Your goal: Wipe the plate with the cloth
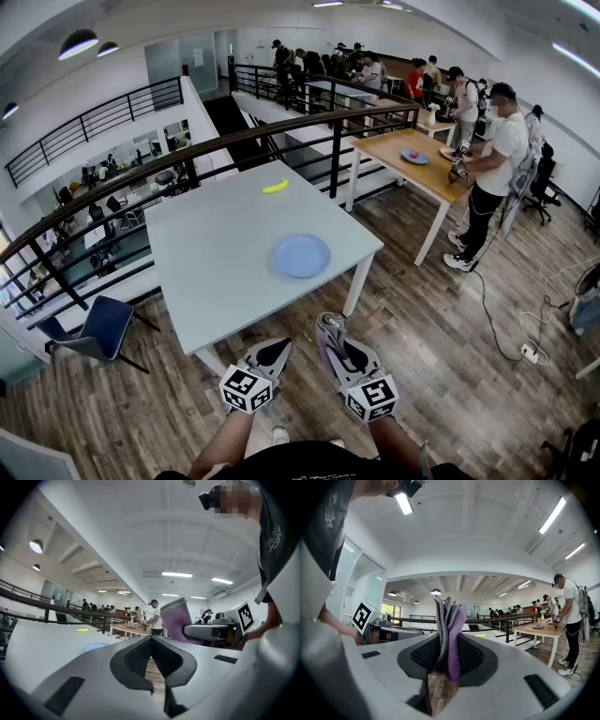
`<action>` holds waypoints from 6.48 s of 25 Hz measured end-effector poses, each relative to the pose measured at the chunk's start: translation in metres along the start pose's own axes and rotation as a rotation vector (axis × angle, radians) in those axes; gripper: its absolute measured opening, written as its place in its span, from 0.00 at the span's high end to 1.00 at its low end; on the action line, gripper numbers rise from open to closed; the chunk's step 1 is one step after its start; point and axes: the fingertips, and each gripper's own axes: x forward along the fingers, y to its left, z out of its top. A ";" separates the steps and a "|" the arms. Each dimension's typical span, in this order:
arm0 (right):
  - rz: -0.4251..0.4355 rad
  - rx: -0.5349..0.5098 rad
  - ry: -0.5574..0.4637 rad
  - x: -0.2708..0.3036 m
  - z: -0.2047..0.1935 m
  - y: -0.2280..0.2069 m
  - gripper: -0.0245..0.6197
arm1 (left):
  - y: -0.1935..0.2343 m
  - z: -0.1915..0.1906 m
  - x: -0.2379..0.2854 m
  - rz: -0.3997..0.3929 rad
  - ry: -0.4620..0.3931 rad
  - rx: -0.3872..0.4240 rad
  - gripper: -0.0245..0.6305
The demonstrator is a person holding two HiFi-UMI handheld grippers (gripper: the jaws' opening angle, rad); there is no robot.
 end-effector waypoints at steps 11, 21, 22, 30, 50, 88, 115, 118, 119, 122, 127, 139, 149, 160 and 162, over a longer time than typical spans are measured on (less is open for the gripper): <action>-0.001 -0.015 0.005 0.005 0.001 0.003 0.78 | 0.004 -0.001 -0.001 -0.006 0.006 -0.004 0.94; 0.012 0.035 -0.024 0.009 0.001 -0.002 0.78 | 0.009 -0.003 0.000 0.006 -0.001 -0.004 0.94; 0.016 0.037 -0.024 0.010 0.001 -0.001 0.78 | 0.009 -0.003 -0.001 0.007 -0.001 -0.004 0.94; 0.033 0.041 -0.024 0.022 0.005 0.005 0.78 | 0.020 0.000 -0.002 0.015 -0.001 -0.007 0.94; 0.047 0.041 -0.020 0.036 0.002 0.005 0.78 | 0.030 -0.004 0.000 0.022 0.011 -0.010 0.94; 0.008 0.035 -0.001 0.146 0.006 -0.077 0.78 | 0.141 0.015 0.079 0.040 0.015 -0.012 0.94; 0.119 0.077 -0.015 0.212 -0.002 -0.193 0.78 | 0.185 0.012 0.190 0.173 0.061 -0.020 0.94; 0.120 0.084 -0.013 0.221 0.001 -0.203 0.78 | 0.193 0.016 0.199 0.176 0.059 -0.046 0.94; 0.120 0.086 -0.012 0.226 0.002 -0.207 0.78 | 0.198 0.019 0.202 0.177 0.058 -0.050 0.94; 0.118 0.089 -0.012 0.241 0.003 -0.215 0.78 | 0.211 0.025 0.212 0.179 0.065 -0.027 0.94; 0.121 0.080 -0.034 0.278 0.016 -0.214 0.78 | 0.241 0.039 0.222 0.177 0.053 0.000 0.94; 0.103 0.053 -0.009 0.364 0.026 -0.216 0.78 | 0.328 0.050 0.246 0.140 0.048 -0.012 0.94; 0.105 0.058 0.009 0.436 0.031 -0.206 0.78 | 0.384 0.056 0.265 0.099 0.062 0.019 0.94; 0.091 0.029 0.037 0.470 0.026 -0.205 0.78 | 0.419 0.046 0.267 0.093 0.059 -0.029 0.94; 0.099 0.027 0.043 0.475 0.023 -0.212 0.78 | 0.424 0.043 0.274 0.104 0.064 -0.032 0.94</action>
